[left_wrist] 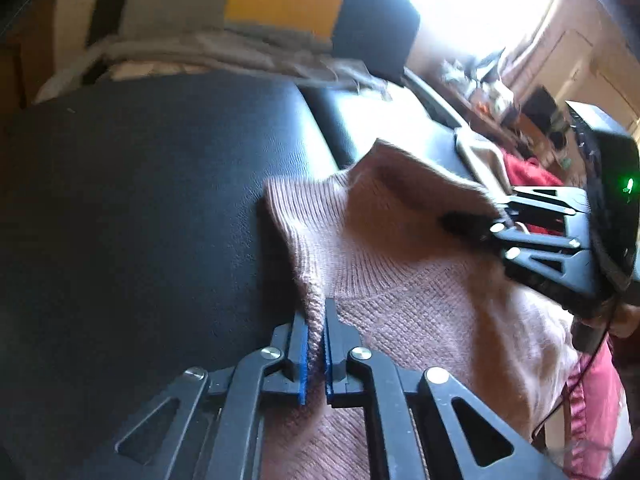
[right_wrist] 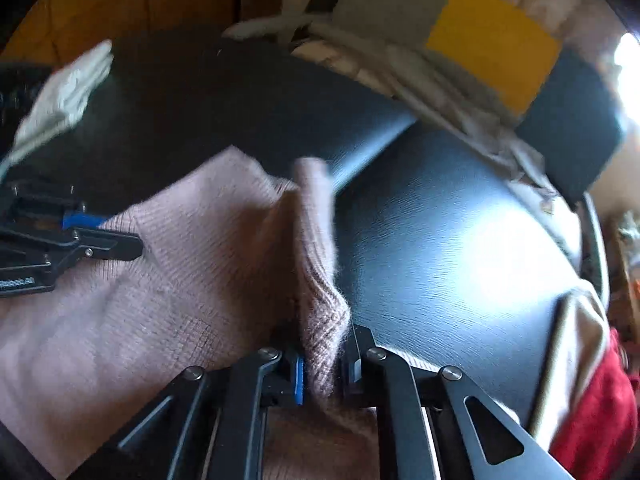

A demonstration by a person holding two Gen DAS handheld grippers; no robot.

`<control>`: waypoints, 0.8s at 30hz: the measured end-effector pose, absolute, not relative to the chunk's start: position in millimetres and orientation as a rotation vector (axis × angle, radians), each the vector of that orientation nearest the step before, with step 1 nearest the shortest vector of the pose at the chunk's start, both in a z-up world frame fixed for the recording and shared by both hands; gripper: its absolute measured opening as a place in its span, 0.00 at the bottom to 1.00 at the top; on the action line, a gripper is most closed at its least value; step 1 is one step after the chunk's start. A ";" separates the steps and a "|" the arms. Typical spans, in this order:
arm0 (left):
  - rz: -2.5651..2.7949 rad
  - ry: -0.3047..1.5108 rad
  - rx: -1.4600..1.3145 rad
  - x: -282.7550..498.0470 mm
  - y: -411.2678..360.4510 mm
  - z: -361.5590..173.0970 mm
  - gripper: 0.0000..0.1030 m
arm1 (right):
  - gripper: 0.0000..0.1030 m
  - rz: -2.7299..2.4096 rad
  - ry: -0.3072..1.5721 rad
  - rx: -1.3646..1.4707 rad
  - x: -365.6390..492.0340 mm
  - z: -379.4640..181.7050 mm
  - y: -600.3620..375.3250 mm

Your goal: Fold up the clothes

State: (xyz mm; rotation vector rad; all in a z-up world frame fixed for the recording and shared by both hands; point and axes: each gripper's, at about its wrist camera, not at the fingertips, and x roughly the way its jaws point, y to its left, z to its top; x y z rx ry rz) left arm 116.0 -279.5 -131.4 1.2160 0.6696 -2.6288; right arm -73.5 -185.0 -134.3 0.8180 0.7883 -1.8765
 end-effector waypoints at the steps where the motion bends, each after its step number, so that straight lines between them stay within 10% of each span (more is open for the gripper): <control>1: -2.654 0.657 1.148 124.6 -275.5 -120.1 0.04 | 0.12 -1.906 0.762 0.781 -65.3 -120.3 -177.1; 24: -2.767 0.012 -0.624 363.1 -112.1 253.0 0.04 | 0.12 -2.326 0.141 -0.275 144.0 197.9 -10.1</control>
